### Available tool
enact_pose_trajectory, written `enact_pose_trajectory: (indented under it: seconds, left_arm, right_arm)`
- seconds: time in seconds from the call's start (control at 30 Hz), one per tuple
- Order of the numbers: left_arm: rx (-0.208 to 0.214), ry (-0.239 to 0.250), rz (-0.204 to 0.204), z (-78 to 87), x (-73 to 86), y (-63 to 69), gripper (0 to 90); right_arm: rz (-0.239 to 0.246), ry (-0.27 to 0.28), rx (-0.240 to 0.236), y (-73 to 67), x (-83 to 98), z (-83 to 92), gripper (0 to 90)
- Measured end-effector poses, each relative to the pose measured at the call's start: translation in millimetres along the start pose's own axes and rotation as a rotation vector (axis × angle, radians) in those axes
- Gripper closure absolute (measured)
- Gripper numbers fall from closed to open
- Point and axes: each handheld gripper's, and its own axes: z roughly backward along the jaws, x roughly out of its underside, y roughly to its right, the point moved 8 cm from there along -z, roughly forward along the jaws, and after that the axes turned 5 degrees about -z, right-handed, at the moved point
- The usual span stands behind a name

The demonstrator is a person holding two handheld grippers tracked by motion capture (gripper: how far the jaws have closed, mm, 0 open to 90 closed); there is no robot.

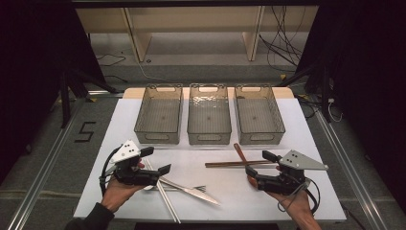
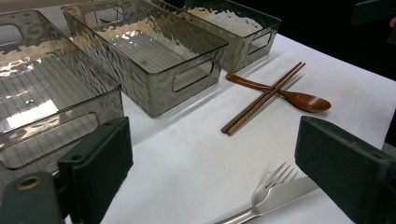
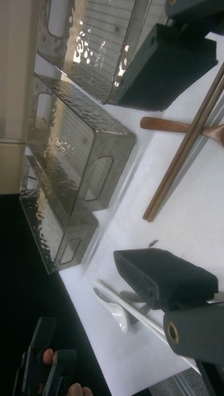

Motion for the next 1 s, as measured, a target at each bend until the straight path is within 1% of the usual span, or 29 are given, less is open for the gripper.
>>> enact_pose_trajectory:
  seconds: [0.17, 0.23, 0.33, 0.43, 0.47, 0.53, 0.6, 0.73, 0.77, 0.87, 0.9, 1.0]
  left_arm:
    - [-0.002, 0.005, 0.005, 0.0, -0.5, -0.2, 10.5]
    - [-0.001, 0.006, 0.005, -0.1, -0.8, -0.1, 10.5]
    - [-0.001, 0.0, -0.002, 0.3, 0.0, 0.0, 10.5]
    - [-0.004, 0.005, 0.005, 0.1, -0.5, -0.7, 10.5]
    - [-0.004, 0.005, 0.007, 0.0, -0.4, -0.9, 10.5]
    - [-0.004, 0.004, 0.007, 0.0, -0.4, -0.9, 10.5]
    - [-0.004, 0.004, 0.006, -0.1, -0.5, -0.7, 10.5]
    - [-0.005, 0.004, 0.008, -0.1, -0.3, -1.4, 10.4]
    - [-0.006, 0.004, 0.007, 0.1, -0.4, -1.9, 10.4]
    - [-0.006, 0.002, 0.004, 0.9, -0.1, -2.8, 10.3]
    - [-0.007, 0.002, 0.003, 1.2, -0.3, -3.0, 10.3]
    - [-0.013, 0.017, 0.005, 2.1, -2.2, -3.0, 10.3]
  right_arm:
    - [0.008, -0.014, -0.016, -1.7, 0.4, -1.0, 22.0]
    - [0.017, -0.025, -0.012, -1.4, 1.1, -1.6, 22.0]
    - [0.02, -0.033, -0.024, -1.7, -0.7, -1.6, 22.8]
    - [0.049, -0.061, -0.026, 0.5, -2.7, -3.2, 22.7]
    - [0.049, -0.061, -0.026, 0.5, -2.7, -3.2, 22.7]
    - [0.072, -0.095, -0.031, 3.6, -4.6, -5.7, 22.9]
    - [0.076, -0.101, -0.033, 4.5, -5.2, -6.4, 22.9]
    - [0.102, -0.136, -0.043, 7.1, -7.5, -7.5, 23.2]
    - [0.119, -0.154, -0.043, 7.9, -8.0, -9.2, 23.3]
    - [0.13, -0.184, -0.053, 8.6, -9.3, -12.0, 23.4]
    - [0.13, -0.184, -0.053, 8.6, -9.3, -12.0, 23.4]
    - [0.147, -0.227, -0.066, 8.9, -10.1, -15.2, 23.7]
